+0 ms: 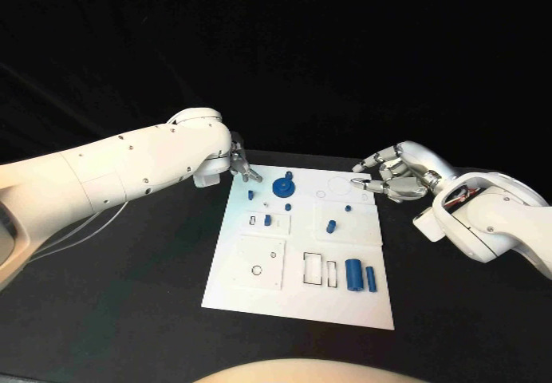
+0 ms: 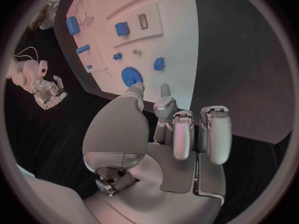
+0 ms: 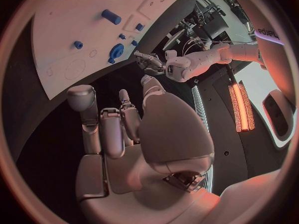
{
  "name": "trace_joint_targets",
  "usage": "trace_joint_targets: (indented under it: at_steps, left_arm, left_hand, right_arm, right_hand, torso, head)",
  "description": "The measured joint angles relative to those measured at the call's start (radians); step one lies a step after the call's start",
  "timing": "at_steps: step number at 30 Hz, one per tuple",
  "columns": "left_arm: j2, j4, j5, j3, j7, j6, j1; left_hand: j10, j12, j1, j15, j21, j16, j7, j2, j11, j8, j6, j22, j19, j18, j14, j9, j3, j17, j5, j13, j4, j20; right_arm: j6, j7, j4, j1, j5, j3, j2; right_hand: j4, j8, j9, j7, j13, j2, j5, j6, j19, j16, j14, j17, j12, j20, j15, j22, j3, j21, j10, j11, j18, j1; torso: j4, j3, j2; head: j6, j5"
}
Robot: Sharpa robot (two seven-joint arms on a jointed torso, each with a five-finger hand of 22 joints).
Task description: Assemble the parts on the task board
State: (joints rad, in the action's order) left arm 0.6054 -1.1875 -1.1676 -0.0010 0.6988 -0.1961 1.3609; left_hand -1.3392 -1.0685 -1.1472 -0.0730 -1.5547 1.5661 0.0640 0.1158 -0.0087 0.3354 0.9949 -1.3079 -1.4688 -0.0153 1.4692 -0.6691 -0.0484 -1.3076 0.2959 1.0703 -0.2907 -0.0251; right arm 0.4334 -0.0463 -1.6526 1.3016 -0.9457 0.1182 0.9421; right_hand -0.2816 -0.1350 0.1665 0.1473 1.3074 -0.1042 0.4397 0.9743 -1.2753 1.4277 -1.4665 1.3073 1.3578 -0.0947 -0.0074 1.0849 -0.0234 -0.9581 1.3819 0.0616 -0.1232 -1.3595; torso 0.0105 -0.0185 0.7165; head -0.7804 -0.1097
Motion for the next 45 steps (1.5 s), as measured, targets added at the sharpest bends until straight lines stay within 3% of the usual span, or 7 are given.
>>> trace_joint_targets:
  at_steps: [12, 28, 38, 45]
  left_arm:
    - [-0.019, 0.033, -0.003, -0.007, 0.0, -0.034, -0.017]
    - [-0.018, 0.03, 0.008, -0.007, 0.0, -0.068, -0.022]
    - [-0.019, 0.027, 0.022, -0.007, 0.0, -0.079, -0.023]
    - [-0.019, 0.027, 0.029, -0.007, 0.0, -0.082, -0.023]
  left_hand:
    - [0.0, 0.0, -0.004, 0.0, 0.0, 0.0, 0.0, -0.004, 0.0, -0.003, 0.0, 0.0, 0.004, 0.0, 0.0, 0.001, 0.0, 0.0, 0.0, 0.0, 0.0, -0.004]
    - [0.0, 0.0, -0.006, 0.0, 0.0, 0.0, 0.0, -0.017, 0.0, -0.007, 0.015, 0.0, 0.004, 0.0, 0.0, 0.014, 0.008, 0.0, 0.0, 0.004, -0.003, -0.004]
    - [0.0, 0.0, -0.028, 0.0, 0.0, 0.0, -0.004, -0.039, 0.0, -0.015, 0.025, 0.0, 0.004, 0.0, 0.0, 0.026, 0.011, 0.0, 0.0, 0.004, 0.0, -0.004]
    - [0.0, 0.0, -0.055, 0.0, 0.0, 0.0, -0.005, -0.066, 0.0, -0.02, 0.034, 0.0, 0.004, 0.0, 0.0, 0.037, 0.007, 0.0, 0.0, 0.003, 0.004, -0.004]
  right_arm:
    - [-0.001, 0.0, -0.001, 0.0, 0.0, 0.0, -0.001]
    - [-0.003, 0.0, -0.001, 0.0, 0.0, 0.0, -0.003]
    - [-0.004, -0.001, 0.0, 0.0, 0.0, 0.0, -0.005]
    - [-0.004, -0.001, 0.0, -0.001, 0.0, 0.0, -0.006]
  right_hand:
    - [0.0, 0.0, 0.0, 0.0, 0.0, 0.0, 0.0, 0.0, 0.0, 0.0, 0.0, 0.001, 0.0, 0.0, 0.0, 0.0, 0.0, 0.0, 0.0, 0.0, 0.0, 0.0]
    - [0.0, 0.0, 0.0, 0.0, 0.0, 0.0, 0.0, 0.0, 0.0, 0.0, 0.0, 0.001, 0.0, 0.0, 0.0, 0.0, 0.0, 0.0, 0.0, 0.0, 0.0, 0.0]
    - [0.0, 0.0, 0.0, 0.0, 0.0, 0.0, 0.0, 0.0, 0.0, 0.0, 0.0, 0.0, 0.0, 0.0, 0.0, 0.0, 0.0, 0.0, 0.0, 0.0, 0.0, 0.0]
    - [0.0, 0.0, 0.0, 0.0, 0.0, 0.0, 0.0, 0.0, 0.0, 0.0, 0.0, 0.0, 0.0, 0.0, 0.0, 0.0, 0.0, 0.0, 0.0, 0.0, 0.0, 0.0]
  torso:
    - [-0.0007, 0.001, -0.001]
    - [-0.0013, 0.0014, -0.003]
    - [-0.0011, 0.0013, -0.003]
    - [-0.0011, 0.0012, -0.002]
  head:
    - [-0.005, -0.001]
    - [-0.005, -0.002]
    - [-0.003, 0.001]
    - [-0.005, 0.004]
